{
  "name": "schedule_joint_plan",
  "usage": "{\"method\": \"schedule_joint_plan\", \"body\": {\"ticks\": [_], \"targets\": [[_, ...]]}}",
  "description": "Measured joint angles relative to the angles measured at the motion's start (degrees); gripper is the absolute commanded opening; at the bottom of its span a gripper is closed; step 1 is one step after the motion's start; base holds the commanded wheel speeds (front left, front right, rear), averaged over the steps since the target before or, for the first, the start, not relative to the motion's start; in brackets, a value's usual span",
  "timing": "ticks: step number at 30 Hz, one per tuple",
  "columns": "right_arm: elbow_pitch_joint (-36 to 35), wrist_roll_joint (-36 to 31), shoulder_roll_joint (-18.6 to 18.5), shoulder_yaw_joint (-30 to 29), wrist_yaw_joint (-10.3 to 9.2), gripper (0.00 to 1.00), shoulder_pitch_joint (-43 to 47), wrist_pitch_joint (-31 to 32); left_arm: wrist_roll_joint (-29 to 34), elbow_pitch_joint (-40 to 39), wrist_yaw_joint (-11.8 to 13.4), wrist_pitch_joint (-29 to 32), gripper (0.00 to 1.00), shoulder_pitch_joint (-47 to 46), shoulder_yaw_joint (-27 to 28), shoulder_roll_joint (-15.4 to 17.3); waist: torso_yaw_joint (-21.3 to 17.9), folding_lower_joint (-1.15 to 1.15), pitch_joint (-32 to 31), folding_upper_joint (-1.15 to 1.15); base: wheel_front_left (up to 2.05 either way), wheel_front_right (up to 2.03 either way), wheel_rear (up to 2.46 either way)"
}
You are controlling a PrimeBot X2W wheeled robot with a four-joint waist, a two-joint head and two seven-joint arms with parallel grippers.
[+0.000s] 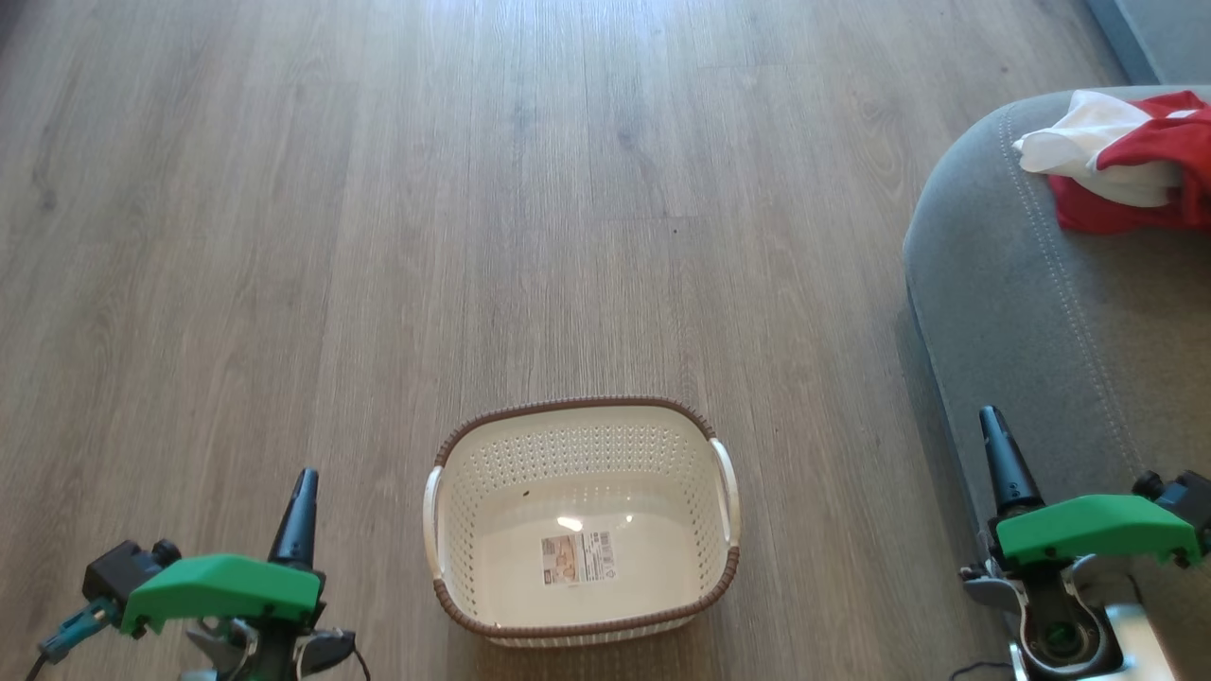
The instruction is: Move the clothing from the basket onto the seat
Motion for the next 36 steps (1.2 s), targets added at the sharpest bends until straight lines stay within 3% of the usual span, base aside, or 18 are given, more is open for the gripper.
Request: {"method": "schedule_joint_plan", "body": {"ticks": [36], "targets": [[-3.5,25.5,0.1,-1.8,0.0,0.0,0.5,5.7,-22.1,-3.6,-2.6,5.6,0.0,0.0,1.9,0.0,0.4,0.0,-1.0,0.0,0.0,0.0,0.0]]}}
